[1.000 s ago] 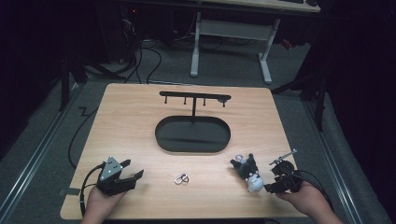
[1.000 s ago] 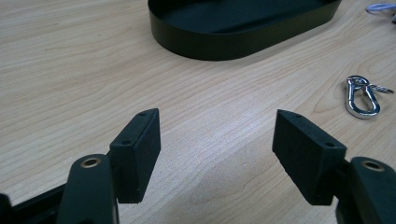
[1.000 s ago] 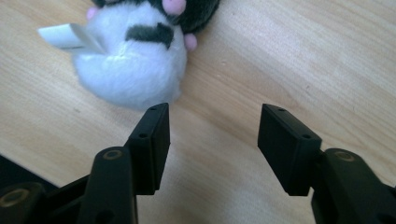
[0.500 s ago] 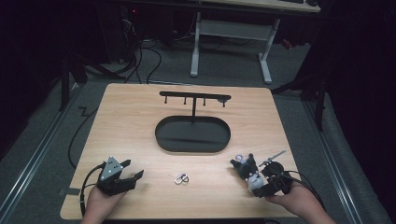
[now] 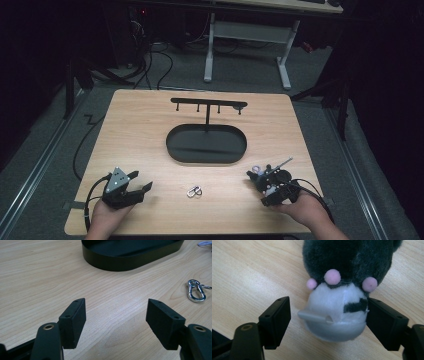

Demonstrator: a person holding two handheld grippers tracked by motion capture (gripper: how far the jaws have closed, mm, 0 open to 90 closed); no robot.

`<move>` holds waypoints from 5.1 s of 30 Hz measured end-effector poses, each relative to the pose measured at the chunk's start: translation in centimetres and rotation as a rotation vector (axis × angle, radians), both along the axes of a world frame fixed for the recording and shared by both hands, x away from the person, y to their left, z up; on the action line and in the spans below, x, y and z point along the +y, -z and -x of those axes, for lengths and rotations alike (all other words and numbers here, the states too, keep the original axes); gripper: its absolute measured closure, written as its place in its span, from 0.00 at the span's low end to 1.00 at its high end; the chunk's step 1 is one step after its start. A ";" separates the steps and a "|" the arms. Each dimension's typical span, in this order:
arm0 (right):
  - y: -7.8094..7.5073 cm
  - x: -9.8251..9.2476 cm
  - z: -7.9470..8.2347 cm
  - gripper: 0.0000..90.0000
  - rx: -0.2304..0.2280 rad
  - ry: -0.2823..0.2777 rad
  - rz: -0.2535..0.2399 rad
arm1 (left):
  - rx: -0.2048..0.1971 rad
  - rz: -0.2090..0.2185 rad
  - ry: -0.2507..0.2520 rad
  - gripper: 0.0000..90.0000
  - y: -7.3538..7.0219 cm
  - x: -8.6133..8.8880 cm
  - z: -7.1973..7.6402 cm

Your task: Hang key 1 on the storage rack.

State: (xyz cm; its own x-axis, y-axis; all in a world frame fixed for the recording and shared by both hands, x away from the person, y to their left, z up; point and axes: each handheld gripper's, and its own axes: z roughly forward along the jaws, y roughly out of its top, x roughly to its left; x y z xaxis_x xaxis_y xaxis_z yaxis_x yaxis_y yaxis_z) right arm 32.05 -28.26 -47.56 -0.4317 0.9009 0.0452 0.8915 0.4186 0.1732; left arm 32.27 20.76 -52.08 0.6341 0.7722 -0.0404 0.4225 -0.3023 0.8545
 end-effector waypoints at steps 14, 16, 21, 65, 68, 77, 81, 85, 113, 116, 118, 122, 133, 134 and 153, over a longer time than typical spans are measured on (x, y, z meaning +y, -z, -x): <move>0.6 -0.9 -0.6 0.44 -0.014 0.029 -0.025 | 0.004 -0.008 0.005 0.37 0.0 0.0 0.0; 0.7 -0.9 -0.6 0.47 -0.017 0.037 -0.034 | 0.004 -0.007 0.005 0.37 0.1 0.0 0.0; 0.6 -0.9 -0.5 0.53 -0.026 0.029 -0.035 | 0.006 -0.006 0.002 0.37 0.1 -0.1 0.0; -6.6 0.0 -2.6 0.54 -0.112 0.009 -0.095 | -0.007 -0.017 0.020 0.37 0.2 -0.3 0.2; -7.0 0.3 -2.9 0.54 -0.114 0.001 -0.100 | -0.006 -0.017 0.019 0.37 0.1 -0.3 0.2; -7.8 0.9 -4.1 0.54 -0.114 0.001 -0.112 | -0.008 -0.014 0.019 0.37 0.1 -0.2 0.2; -8.3 1.1 -4.6 0.54 -0.113 0.000 -0.111 | -0.009 -0.010 0.017 0.37 0.1 -0.1 0.2; -9.2 1.4 -5.2 0.54 -0.120 -0.010 -0.116 | -0.013 -0.007 0.016 0.37 0.0 -0.1 0.2; -13.0 2.9 -7.2 0.54 -0.145 -0.024 -0.117 | -0.010 -0.007 0.026 0.37 0.0 -0.1 0.2; -13.4 3.0 -7.5 0.54 -0.151 -0.018 -0.118 | -0.011 -0.004 0.025 0.37 0.0 -0.1 0.2; -13.8 3.1 -7.7 0.54 -0.157 -0.021 -0.115 | -0.011 -0.003 0.024 0.37 0.0 0.0 0.2; -14.3 3.2 -7.9 0.54 -0.164 -0.024 -0.112 | -0.013 -0.002 0.022 0.37 0.0 0.0 0.2; -15.5 3.6 -8.9 0.54 -0.188 -0.015 -0.105 | -0.011 -0.003 0.021 0.37 0.1 0.0 0.1; -15.5 3.6 -9.0 0.54 -0.191 -0.012 -0.108 | -0.011 -0.002 0.022 0.37 0.1 0.0 0.1; -16.2 4.6 -10.1 0.54 -0.227 -0.011 -0.119 | -0.013 -0.002 0.024 0.37 0.0 0.0 0.2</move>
State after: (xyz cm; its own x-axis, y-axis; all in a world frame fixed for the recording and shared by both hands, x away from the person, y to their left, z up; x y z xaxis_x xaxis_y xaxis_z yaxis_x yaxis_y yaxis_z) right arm 42.18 -23.63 -31.37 -0.4524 0.8903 0.0518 0.8199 0.3924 0.4170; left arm 32.11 20.81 -52.04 0.6526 0.7571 -0.0302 0.4039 -0.3139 0.8593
